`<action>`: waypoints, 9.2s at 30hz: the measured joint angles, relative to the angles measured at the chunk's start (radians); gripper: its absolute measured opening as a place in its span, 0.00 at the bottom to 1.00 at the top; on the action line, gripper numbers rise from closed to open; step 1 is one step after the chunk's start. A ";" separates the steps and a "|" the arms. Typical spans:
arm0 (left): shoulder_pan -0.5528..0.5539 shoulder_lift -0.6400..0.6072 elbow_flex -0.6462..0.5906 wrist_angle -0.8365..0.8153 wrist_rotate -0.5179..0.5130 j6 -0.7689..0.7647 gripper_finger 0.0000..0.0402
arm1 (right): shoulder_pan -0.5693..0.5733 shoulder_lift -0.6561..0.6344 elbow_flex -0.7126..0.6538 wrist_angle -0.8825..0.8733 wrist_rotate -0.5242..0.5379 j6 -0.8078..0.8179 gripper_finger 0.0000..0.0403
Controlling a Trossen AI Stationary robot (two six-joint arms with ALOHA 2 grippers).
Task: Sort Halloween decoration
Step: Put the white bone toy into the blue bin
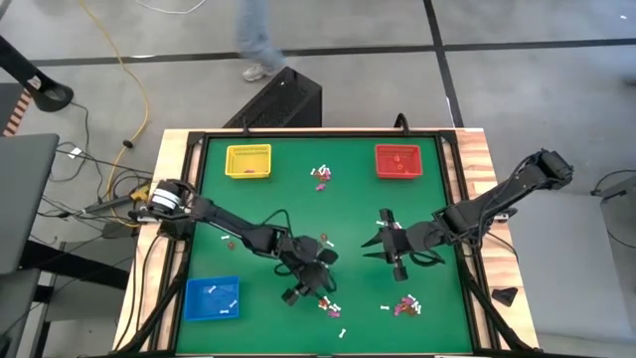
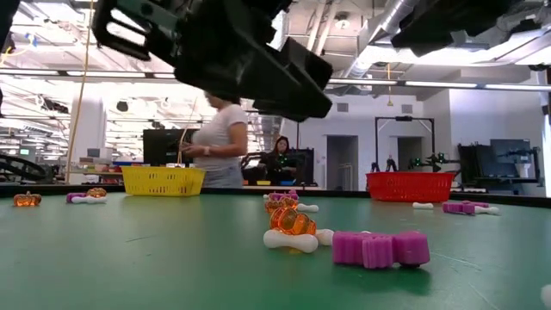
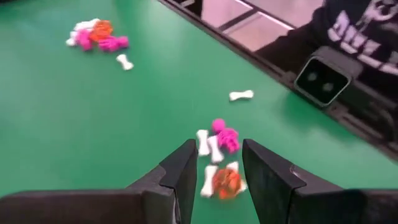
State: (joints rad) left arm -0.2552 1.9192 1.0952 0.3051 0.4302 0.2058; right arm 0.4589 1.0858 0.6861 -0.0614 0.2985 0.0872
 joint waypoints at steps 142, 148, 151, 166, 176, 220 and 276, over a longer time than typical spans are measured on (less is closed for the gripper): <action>-0.026 -0.625 -0.331 -1.163 -0.565 -0.989 0.23 | 0.023 0.048 -0.001 -0.063 -0.005 -0.003 0.33; 0.187 -0.624 -0.398 -1.055 -0.512 -0.896 0.23 | 0.026 0.048 -0.001 -0.080 -0.007 0.011 0.33; 0.254 -0.624 -0.400 -1.030 -0.512 -0.938 0.23 | 0.026 0.048 -0.001 -0.094 -0.008 0.011 0.33; 0.242 -0.624 -0.400 -0.998 -0.497 -1.044 0.23 | 0.026 0.048 -0.001 -0.122 -0.008 0.019 0.33; 0.188 -0.623 -0.400 -0.994 -0.585 -1.130 0.23 | 0.026 0.048 -0.001 -0.122 -0.008 0.029 0.33; 0.165 -0.623 -0.554 -0.765 -0.574 -0.948 0.22 | 0.025 0.048 0.000 -0.118 -0.008 0.027 0.33; -0.312 -0.656 -0.369 -0.665 -0.238 -1.066 0.00 | 0.051 0.048 -0.001 -0.117 -0.007 0.047 0.33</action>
State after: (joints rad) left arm -0.5667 1.2632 0.7261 -0.3595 0.1920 -0.8604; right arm 0.5098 1.1336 0.6849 -0.1789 0.2913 0.1341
